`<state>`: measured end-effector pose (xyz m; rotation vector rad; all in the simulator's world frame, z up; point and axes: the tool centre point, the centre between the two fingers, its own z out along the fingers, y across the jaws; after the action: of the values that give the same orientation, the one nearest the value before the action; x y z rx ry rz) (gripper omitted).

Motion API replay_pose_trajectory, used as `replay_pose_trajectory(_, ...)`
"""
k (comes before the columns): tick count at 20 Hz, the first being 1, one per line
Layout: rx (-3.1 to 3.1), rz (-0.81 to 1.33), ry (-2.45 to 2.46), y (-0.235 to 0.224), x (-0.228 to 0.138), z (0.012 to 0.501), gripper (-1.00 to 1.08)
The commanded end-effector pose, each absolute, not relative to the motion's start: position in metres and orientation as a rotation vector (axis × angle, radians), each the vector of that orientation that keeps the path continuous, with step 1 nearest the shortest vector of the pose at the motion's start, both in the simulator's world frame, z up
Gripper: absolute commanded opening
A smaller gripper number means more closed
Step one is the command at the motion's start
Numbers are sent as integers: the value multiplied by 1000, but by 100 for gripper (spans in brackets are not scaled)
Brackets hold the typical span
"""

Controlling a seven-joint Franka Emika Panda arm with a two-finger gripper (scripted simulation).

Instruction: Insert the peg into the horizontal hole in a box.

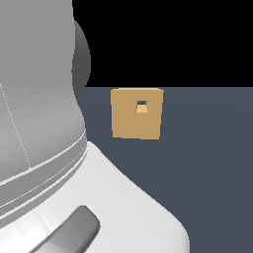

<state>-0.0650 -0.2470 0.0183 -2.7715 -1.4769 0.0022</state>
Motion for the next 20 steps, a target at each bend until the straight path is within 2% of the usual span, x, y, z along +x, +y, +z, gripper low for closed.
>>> replay_pose_trajectory(1, -2772, 1, -1477, -247, -64, 18, -100)
replay_pose_trajectory(13, -2767, 0, -1488, -244, -62, 20, -100)
replay_pose_trajectory(20, -2705, 2, -1600, -204, -37, 39, -100)
